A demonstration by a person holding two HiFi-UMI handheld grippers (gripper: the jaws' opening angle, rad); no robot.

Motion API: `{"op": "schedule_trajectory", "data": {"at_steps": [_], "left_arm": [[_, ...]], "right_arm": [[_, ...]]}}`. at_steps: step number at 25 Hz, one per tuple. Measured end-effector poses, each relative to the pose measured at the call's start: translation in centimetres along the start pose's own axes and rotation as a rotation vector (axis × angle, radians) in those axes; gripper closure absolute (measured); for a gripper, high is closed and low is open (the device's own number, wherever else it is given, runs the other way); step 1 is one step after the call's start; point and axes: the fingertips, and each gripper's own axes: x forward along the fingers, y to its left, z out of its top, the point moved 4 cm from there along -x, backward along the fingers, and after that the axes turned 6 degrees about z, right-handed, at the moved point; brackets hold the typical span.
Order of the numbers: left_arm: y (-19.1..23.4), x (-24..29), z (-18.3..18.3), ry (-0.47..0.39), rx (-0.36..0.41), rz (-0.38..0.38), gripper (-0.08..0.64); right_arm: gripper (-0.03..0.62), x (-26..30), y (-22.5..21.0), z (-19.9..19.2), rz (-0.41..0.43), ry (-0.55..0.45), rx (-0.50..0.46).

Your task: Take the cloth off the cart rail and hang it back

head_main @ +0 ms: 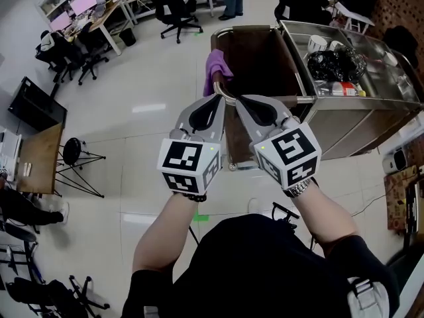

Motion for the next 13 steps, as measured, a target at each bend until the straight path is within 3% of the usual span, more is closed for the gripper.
{"op": "schedule_trajectory", "data": {"at_steps": [13], "left_arm": [[0.1,-1.2,-1.7,-0.01,-0.014,-0.031,0.56]], "right_arm": [[0.592,-0.2,1.6,-1.3,-0.033,0.009,-0.022]]}}
